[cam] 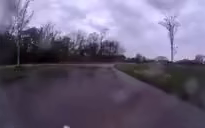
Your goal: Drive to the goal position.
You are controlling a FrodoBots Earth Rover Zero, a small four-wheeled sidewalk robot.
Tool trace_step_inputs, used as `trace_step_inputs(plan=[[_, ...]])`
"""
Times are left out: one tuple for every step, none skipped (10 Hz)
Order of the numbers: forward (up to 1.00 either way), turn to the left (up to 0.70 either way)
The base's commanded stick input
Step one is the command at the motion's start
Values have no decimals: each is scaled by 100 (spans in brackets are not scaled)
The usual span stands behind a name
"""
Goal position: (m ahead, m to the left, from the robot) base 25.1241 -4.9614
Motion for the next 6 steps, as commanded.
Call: trace_step_inputs(plan=[[70,0],[70,0],[70,0],[70,0],[70,0],[70,0]])
